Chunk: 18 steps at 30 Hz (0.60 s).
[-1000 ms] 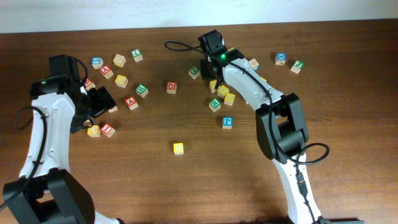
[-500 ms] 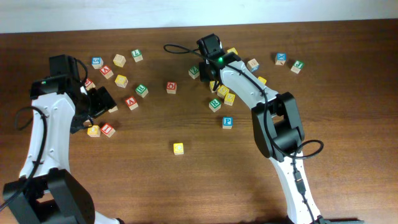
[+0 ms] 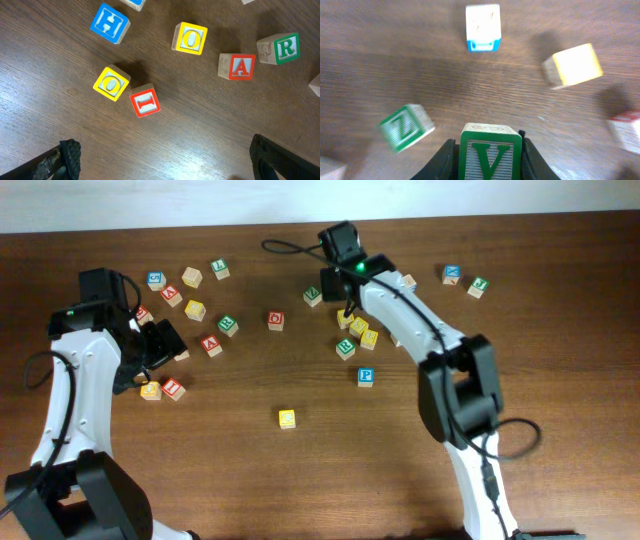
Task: Spell out CVPR
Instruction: 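Carry the V block and set it right of the C block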
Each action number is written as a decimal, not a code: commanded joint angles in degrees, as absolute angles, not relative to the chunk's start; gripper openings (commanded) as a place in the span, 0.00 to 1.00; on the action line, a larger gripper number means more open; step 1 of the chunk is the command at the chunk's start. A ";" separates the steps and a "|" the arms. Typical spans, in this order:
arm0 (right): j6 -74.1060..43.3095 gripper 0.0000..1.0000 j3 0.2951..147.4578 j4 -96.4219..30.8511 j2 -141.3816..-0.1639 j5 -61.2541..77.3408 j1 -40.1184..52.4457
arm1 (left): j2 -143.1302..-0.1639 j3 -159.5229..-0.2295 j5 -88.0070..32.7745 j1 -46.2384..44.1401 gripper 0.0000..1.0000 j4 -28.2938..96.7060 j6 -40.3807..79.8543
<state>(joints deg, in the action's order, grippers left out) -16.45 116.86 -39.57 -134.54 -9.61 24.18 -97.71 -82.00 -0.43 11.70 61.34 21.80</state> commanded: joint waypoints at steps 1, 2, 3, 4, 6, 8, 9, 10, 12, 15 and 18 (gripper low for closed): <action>-16.62 0.22 117.45 -44.58 -121.32 -9.69 24.86 | -96.95 -82.67 -0.21 11.77 0.99 61.41 20.93; -16.64 0.21 117.45 -48.53 -117.05 -9.69 25.21 | -96.95 -82.67 -0.21 11.77 0.99 61.41 20.93; -17.06 0.21 117.45 -52.16 -113.67 -9.67 25.76 | -96.95 -82.67 -0.19 11.79 0.99 61.39 20.93; -17.58 0.21 117.45 -55.18 -111.35 -9.56 26.37 | -96.95 -82.67 -0.21 11.79 0.99 61.41 20.93; -21.26 0.21 117.45 -65.01 -105.91 -9.50 28.91 | -96.95 -82.67 -0.19 11.79 0.99 61.41 20.93; -26.89 0.21 117.45 -72.75 -104.49 -9.47 31.68 | -96.95 -82.67 -0.19 11.79 0.99 61.39 20.93; -28.14 0.20 117.38 -75.11 -104.53 -9.50 32.77 | -96.95 -82.67 -0.21 11.79 0.99 61.39 20.93; -31.75 0.19 116.25 -78.52 -104.90 -9.50 34.74 | -96.95 -82.67 -0.21 11.79 0.99 61.39 20.93; -36.86 0.18 111.61 -79.26 -105.36 -9.50 37.89 | -96.95 -82.67 -0.21 11.79 0.99 61.41 20.93; -44.77 0.17 100.57 -73.08 -105.38 -9.39 41.30 | -96.95 -82.67 -0.19 11.79 0.99 61.39 20.93; -46.39 0.17 86.30 -57.98 -105.38 -2.72 44.42 | -96.95 -82.67 -0.19 11.79 0.99 61.41 20.93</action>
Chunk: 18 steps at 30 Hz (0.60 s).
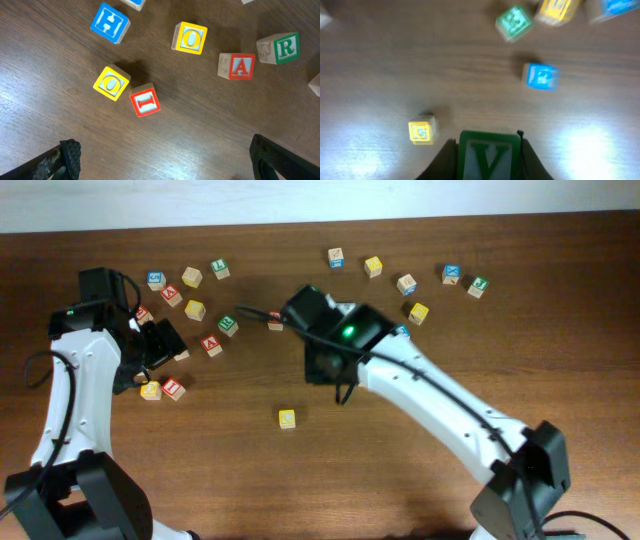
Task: Spell out CVPR
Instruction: 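Carry the V block and set it right of the C block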
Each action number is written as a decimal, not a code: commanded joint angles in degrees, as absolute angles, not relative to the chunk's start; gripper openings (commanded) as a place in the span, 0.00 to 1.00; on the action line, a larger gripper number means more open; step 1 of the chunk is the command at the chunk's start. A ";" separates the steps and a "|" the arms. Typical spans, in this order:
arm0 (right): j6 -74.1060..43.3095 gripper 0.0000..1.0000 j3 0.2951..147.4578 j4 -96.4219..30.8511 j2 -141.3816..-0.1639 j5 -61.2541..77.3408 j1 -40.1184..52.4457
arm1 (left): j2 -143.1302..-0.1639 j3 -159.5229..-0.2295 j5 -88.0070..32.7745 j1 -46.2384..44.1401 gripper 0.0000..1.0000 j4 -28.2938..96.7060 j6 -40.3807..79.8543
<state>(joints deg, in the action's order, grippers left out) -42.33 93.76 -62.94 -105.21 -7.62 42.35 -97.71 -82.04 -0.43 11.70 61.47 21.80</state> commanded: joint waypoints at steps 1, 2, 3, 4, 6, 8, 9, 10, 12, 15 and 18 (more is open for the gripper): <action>-47.75 0.17 82.94 -54.83 -105.38 -1.85 45.12 | -96.95 -82.67 -0.19 11.79 0.99 61.39 20.93; -49.04 0.17 79.88 -51.83 -105.38 -1.69 45.87 | -96.95 -82.67 -0.21 11.77 0.99 61.39 20.93; -49.67 0.17 76.07 -48.25 -105.38 -1.72 46.92 | -96.95 -82.67 -0.19 11.79 0.99 61.41 20.93; -50.04 0.17 73.89 -46.02 -105.38 -1.69 47.51 | -96.95 -82.67 -0.21 11.79 0.99 61.41 20.93; -50.04 0.17 68.93 -40.21 -105.38 -2.15 48.93 | -96.95 -82.67 -0.21 11.79 0.99 61.41 20.93; -50.04 0.17 66.94 -38.50 -105.38 -3.97 49.23 | -96.95 -82.67 -0.19 11.79 0.99 61.39 20.93; -50.04 0.17 66.72 -38.52 -105.38 -5.67 49.23 | -96.95 -82.67 -0.19 11.79 0.99 61.41 20.93; -50.04 0.17 66.70 -38.15 -105.38 -7.64 49.21 | -96.95 -82.67 -0.19 11.79 0.99 61.39 20.93; -50.02 0.17 66.70 -36.51 -105.38 -8.49 49.21 | -96.95 -82.67 -0.19 11.77 0.99 61.39 20.93; -50.02 0.17 66.63 -34.61 -105.84 -8.67 49.23 | -96.95 -82.67 -0.19 11.79 0.99 61.39 20.95; -50.02 0.17 66.63 -33.95 -107.68 -8.91 49.23 | -96.95 -82.67 -0.19 11.86 0.99 61.39 20.93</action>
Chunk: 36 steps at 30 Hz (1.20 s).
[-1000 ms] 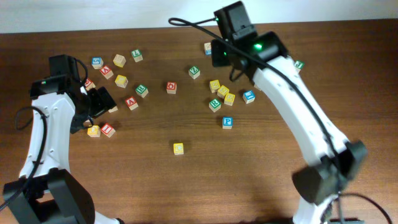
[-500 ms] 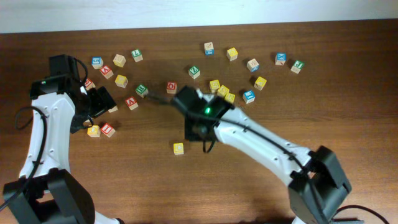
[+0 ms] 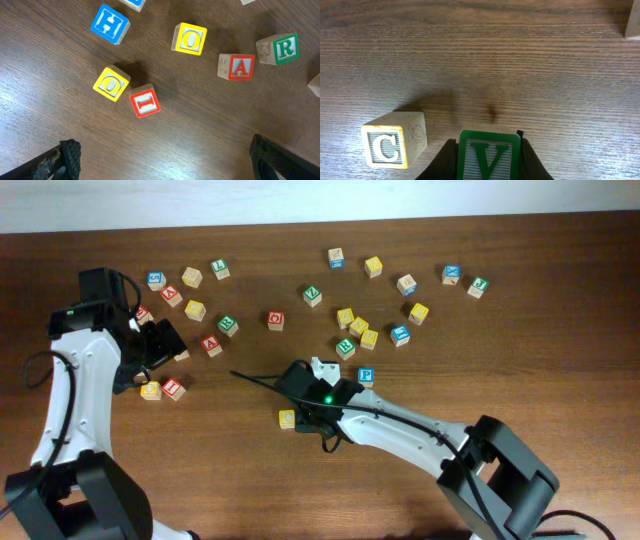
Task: Spell out CVPR
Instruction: 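Carry the V block and set it right of the C block, then move the right gripper to the blue P block and grasp it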
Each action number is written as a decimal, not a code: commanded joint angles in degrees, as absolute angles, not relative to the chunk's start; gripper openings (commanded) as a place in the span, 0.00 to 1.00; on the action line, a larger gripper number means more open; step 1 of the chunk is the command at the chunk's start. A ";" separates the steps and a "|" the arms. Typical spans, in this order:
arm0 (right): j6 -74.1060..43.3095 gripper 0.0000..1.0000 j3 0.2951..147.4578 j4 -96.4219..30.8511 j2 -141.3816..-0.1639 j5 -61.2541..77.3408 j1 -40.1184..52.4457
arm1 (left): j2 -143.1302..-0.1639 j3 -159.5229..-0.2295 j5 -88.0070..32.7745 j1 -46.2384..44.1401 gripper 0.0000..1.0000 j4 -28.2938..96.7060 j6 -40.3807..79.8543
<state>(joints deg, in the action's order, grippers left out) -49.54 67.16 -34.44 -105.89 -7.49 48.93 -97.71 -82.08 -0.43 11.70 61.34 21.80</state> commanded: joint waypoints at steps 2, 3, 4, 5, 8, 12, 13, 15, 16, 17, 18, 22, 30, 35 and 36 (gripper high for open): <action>-49.82 0.18 66.63 -32.93 -108.88 -9.17 49.23 | -96.95 -82.67 -0.21 11.77 0.99 61.41 20.93; -49.82 0.18 66.63 -32.80 -109.14 -9.15 49.23 | -96.95 -82.67 -0.21 11.77 0.99 61.41 20.93; -49.82 0.23 66.63 -32.64 -109.14 -9.13 49.23 | -96.95 -82.67 -0.19 11.79 0.99 61.39 20.93; -49.82 0.23 66.63 -32.53 -109.14 -9.06 49.23 | -96.95 -82.67 -0.19 11.79 0.99 61.41 20.93; -49.82 0.24 66.65 -32.21 -109.12 -8.58 49.60 | -96.95 -82.67 -0.21 11.79 0.99 61.36 20.93; -48.86 0.25 66.65 -32.08 -109.12 -8.40 49.87 | -96.95 -82.65 -0.16 11.79 0.99 61.21 20.93; -47.59 0.25 66.65 -32.10 -109.12 -8.43 49.87 | -96.95 -82.65 -0.16 11.79 0.99 61.23 20.93; -46.96 0.31 66.65 -32.23 -109.12 -8.38 49.87 | -96.95 -82.65 -0.19 11.79 0.99 61.19 20.93; -46.96 0.32 66.65 -32.21 -109.12 -8.38 49.87 | -96.95 -82.65 -0.19 11.79 0.99 61.21 20.93; -46.96 0.32 66.65 -32.18 -109.12 -8.36 49.87 | -96.95 -82.65 -0.19 11.79 0.99 61.21 20.93; -46.96 0.32 66.65 -32.27 -109.12 -8.38 49.87 | -96.95 -82.65 -0.19 11.79 0.99 61.21 20.93; -46.96 0.32 66.74 -32.23 -109.08 -8.23 49.84 | -96.95 -82.65 -0.19 11.77 0.99 61.21 20.93; -43.22 0.41 79.64 -46.46 -105.56 -13.13 47.77 | -96.95 -82.65 -0.19 11.79 0.99 61.21 20.93; -41.78 0.52 93.47 -63.37 -105.41 -13.15 41.69 | -96.95 -82.65 -0.19 11.77 0.99 61.19 20.93; -41.78 0.64 95.66 -65.89 -105.34 -13.15 39.90 | -96.95 -82.65 -0.19 11.79 0.99 61.21 20.93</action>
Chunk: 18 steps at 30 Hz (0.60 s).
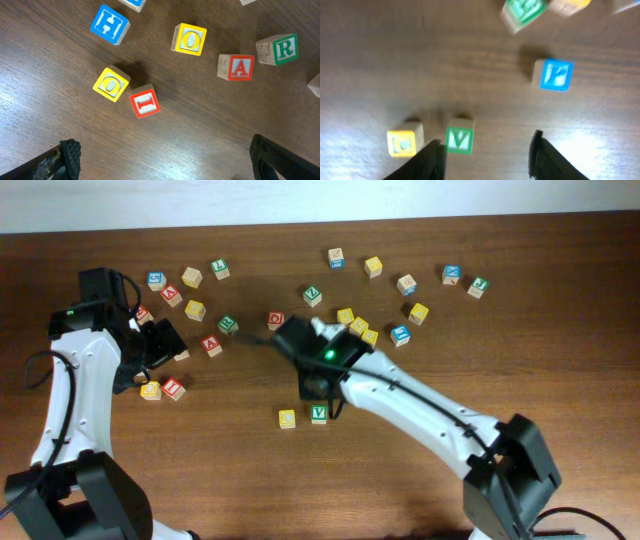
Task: Spell out CVPR
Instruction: 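Move the right gripper to the blue P block and grasp it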
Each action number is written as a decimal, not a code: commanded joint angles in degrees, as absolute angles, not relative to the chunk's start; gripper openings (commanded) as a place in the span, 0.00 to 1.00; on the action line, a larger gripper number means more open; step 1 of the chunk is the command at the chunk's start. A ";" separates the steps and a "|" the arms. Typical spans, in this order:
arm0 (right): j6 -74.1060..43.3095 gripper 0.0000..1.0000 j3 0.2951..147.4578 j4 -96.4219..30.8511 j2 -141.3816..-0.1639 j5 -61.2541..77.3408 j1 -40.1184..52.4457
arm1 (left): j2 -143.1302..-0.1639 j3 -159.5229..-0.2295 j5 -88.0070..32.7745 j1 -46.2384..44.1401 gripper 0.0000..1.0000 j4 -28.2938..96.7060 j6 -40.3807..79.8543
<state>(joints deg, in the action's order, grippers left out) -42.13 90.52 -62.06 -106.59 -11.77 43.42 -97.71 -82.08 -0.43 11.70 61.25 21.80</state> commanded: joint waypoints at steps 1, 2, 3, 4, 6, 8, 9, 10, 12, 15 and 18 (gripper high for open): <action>-41.78 0.87 97.12 -67.44 -105.34 -13.04 38.09 | -96.95 -82.65 -0.19 11.79 0.99 61.21 20.93; -41.78 0.98 97.49 -67.68 -105.34 -12.03 36.71 | -96.95 -82.65 -0.19 11.79 0.99 61.21 20.93; -41.78 0.98 97.49 -67.68 -105.34 -10.68 35.51 | -96.95 -82.65 -0.19 11.79 0.99 61.19 20.93; -41.78 0.98 97.38 -67.72 -105.41 -7.62 34.35 | -96.95 -82.65 -0.19 11.79 0.99 61.21 20.93; -41.78 0.98 97.30 -67.77 -105.58 -4.93 33.67 | -96.95 -82.65 -0.19 11.79 0.99 61.21 20.93; -41.78 0.98 97.30 -68.14 -105.58 -5.04 33.71 | -96.95 -82.65 -0.19 11.79 0.99 61.21 20.93; -41.78 0.98 97.30 -69.17 -105.75 -5.45 33.71 | -96.95 -82.65 -0.19 11.79 0.99 61.21 20.93; -41.78 0.99 97.30 -69.91 -105.80 -5.41 33.52 | -96.95 -82.65 -0.19 11.79 0.99 61.21 20.93; -41.78 0.98 97.30 -69.91 -105.80 -5.45 33.23 | -96.95 -82.65 -0.19 11.79 0.99 61.21 20.93; -41.80 0.98 97.30 -71.85 -105.80 -8.21 33.04 | -96.95 -82.65 -0.19 11.79 0.99 61.21 20.93; -41.82 0.98 97.30 -72.20 -105.80 -8.43 31.18 | -96.95 -82.65 -0.19 11.79 0.99 61.21 20.93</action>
<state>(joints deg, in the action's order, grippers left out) -41.80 96.55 -71.99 -106.28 -6.59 33.08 -97.71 -82.08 -0.43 11.70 61.28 21.80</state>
